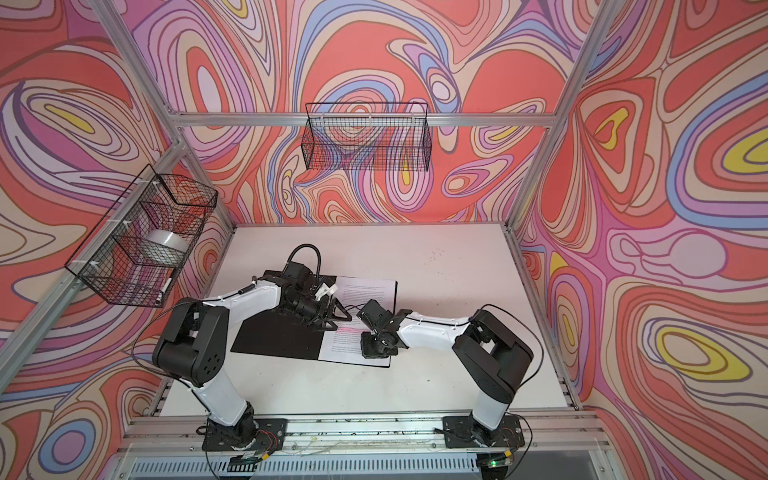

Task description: Put the files into the folder

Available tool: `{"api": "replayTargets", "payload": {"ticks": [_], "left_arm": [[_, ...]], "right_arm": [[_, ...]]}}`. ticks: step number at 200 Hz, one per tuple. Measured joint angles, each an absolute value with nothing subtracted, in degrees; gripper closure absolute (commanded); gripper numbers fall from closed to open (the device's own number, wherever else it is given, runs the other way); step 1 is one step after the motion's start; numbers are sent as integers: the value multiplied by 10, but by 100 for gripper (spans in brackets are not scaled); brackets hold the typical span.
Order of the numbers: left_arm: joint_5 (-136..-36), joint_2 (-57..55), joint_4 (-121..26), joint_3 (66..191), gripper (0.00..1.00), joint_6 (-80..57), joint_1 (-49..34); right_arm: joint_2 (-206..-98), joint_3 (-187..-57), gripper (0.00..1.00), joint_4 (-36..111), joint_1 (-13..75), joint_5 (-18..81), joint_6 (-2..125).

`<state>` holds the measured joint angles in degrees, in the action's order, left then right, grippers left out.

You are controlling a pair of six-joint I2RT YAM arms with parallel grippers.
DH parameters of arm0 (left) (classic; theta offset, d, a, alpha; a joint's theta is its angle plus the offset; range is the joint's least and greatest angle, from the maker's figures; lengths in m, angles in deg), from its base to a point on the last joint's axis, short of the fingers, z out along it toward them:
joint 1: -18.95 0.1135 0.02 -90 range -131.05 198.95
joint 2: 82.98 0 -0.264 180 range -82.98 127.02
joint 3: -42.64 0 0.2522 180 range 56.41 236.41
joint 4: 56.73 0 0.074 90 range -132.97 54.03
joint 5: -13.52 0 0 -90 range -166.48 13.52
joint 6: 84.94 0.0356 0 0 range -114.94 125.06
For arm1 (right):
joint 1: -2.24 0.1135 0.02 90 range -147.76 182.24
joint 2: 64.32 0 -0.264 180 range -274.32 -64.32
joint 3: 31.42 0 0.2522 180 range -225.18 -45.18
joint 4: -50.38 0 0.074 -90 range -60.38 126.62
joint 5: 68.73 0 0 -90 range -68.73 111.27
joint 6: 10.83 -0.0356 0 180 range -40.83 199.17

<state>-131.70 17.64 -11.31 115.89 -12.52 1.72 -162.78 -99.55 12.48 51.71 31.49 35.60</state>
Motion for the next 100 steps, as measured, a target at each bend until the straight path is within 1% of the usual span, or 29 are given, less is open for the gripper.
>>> {"api": "replayTargets", "payload": {"ticks": [30, 42, 61, 77, 89, 100], "left_arm": [[-1295, 187, -112, 1159, 37, -120, 12], [-1279, 187, -112, 1159, 49, -117, 7], [-1252, 187, -111, 1159, 62, -110, -4], [-1230, 187, -107, 1161, 68, -100, -16], [-1216, 189, -100, 1163, 76, -95, -25], [-1204, 193, -96, 1166, 79, -90, -32]], "right_arm": [[-1626, -992, 86, 131, 517, 316, 349], [-1626, -991, 86, 132, 517, 316, 348], [-1625, -990, 86, 133, 517, 316, 346], [-1623, -986, 86, 138, 517, 316, 345], [-1621, -985, 85, 139, 517, 316, 345], [-1621, -985, 85, 140, 517, 317, 345]]}}
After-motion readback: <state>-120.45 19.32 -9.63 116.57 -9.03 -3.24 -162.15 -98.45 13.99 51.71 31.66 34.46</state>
